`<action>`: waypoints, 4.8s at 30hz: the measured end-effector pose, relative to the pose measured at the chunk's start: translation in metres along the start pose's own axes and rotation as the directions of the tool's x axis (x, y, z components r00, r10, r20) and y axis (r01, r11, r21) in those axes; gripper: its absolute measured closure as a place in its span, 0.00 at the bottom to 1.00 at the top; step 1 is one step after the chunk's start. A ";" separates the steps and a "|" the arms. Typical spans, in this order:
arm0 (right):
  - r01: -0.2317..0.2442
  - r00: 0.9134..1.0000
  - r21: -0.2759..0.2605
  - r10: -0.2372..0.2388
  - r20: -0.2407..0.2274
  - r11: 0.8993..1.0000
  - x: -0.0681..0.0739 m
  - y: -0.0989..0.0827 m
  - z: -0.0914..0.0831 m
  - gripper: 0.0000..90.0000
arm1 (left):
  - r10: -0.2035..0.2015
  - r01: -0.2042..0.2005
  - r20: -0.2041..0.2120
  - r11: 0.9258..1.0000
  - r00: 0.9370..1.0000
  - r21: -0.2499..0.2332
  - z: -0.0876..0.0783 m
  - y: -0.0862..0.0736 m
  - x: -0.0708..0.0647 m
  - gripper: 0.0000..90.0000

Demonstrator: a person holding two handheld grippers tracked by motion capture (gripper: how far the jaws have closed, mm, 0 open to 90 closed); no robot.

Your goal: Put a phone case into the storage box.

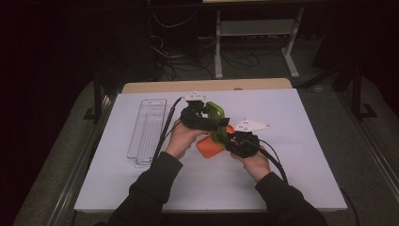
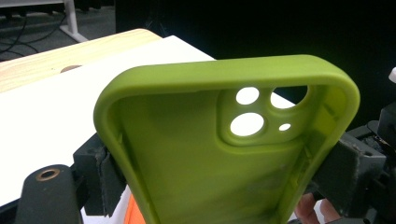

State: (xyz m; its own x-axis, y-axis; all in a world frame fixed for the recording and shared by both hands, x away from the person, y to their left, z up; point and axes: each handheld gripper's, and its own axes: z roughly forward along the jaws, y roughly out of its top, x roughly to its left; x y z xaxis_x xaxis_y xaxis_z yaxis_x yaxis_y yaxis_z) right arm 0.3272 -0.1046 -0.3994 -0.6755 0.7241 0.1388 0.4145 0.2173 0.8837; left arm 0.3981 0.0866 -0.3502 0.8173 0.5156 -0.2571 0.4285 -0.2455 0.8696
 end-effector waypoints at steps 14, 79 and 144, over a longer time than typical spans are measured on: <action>0.035 0.999 0.176 -0.033 -0.010 0.984 -0.028 -0.023 -0.023 0.17 | 0.002 -0.003 -0.041 1.000 0.999 -0.005 -0.013 0.005 0.009 0.17; 0.018 0.999 0.220 -0.024 0.021 0.975 -0.044 -0.072 -0.064 0.00 | -0.177 0.163 -0.750 0.982 0.637 -0.093 -0.074 -0.004 0.177 0.17; 0.014 0.999 0.207 -0.020 0.029 0.978 -0.044 -0.066 -0.063 0.00 | 0.071 -0.029 -0.329 0.991 0.942 0.131 -0.117 -0.011 0.067 0.00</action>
State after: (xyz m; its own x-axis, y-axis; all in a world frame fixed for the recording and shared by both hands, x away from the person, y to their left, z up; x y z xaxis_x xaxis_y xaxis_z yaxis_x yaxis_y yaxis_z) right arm 0.2917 -0.1922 -0.4354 -0.6657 0.7384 0.1079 0.5224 0.3578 0.7740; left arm 0.4032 0.2203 -0.3274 0.6731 0.7384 -0.0416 0.4517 -0.3659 0.8137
